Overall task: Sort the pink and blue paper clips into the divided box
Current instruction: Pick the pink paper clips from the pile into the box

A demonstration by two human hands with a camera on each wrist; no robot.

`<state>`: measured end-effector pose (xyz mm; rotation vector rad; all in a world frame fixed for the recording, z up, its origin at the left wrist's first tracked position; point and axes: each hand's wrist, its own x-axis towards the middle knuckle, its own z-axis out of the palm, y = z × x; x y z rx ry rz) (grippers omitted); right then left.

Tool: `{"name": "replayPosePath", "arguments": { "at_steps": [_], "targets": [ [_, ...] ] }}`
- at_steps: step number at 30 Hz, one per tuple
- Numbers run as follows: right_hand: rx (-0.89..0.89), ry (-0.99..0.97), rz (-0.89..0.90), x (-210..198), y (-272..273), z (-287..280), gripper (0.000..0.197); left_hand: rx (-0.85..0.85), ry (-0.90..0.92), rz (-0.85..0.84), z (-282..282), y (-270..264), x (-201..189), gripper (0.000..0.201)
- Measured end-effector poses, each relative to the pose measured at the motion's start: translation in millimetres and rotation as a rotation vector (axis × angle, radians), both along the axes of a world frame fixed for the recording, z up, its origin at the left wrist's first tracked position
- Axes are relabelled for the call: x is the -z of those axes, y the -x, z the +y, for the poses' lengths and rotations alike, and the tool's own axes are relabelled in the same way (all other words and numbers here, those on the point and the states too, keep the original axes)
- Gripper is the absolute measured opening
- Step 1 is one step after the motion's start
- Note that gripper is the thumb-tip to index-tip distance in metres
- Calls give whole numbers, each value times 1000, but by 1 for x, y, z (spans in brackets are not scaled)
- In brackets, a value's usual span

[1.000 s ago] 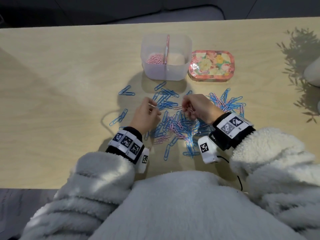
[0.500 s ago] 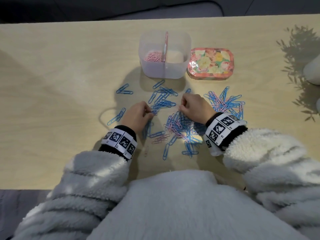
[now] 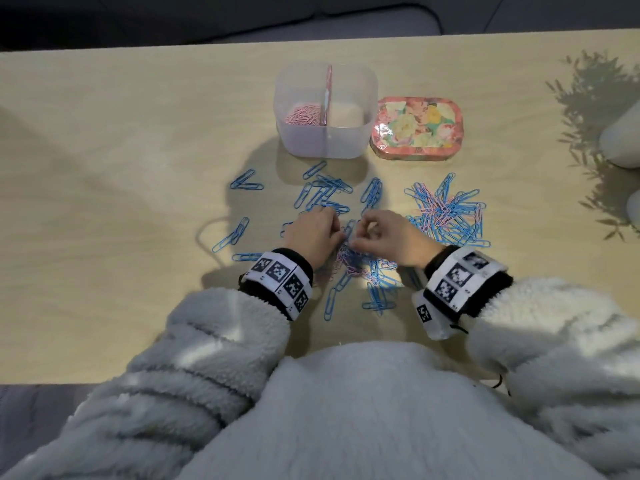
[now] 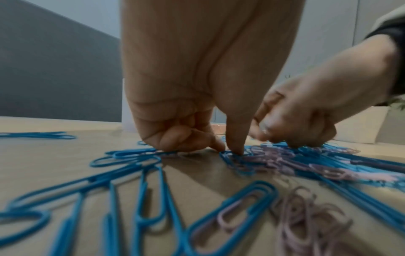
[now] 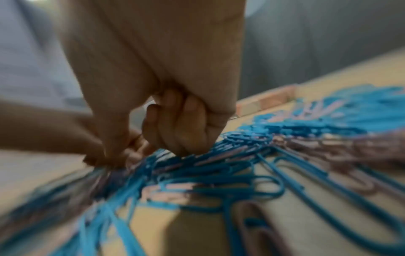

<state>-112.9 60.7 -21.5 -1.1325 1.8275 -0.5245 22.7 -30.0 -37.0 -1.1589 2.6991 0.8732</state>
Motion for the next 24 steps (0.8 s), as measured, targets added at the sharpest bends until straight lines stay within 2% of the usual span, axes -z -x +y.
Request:
{"name": "replayPosePath", "arguments": {
  "at_steps": [2,3,5,9,11,13,15,17,20,24],
  "targets": [
    [-157,-10,283,5,-5,7,16,-46,-43,-15,-4,-2,0,11],
    [-159,11,360,5,-5,9,17,-71,-74,-24,-6,-5,-2,11],
    [-79,67,369,5,4,11,15,-86,-91,-41,-11,-12,-6,10],
    [17,64,350,3,17,14,7,33,52,-103,-12,-18,-8,15],
    [101,100,265,2,22,12,8,56,107,-128,-10,-15,-8,18],
    [248,146,80,0,27,9,12,82,149,-169,-7,-11,-9,21],
    [378,169,-78,0,31,6,21,125,138,-194,-5,-8,-9,24],
    [444,171,-182,0,33,5,18,138,106,-180,-3,-9,-11,23],
    [499,161,-394,1,30,3,14,5,-27,-29,-10,-17,-13,14],
    [475,108,-576,0,21,-3,23,-316,-398,280,-29,-34,-15,16]
  ]
}}
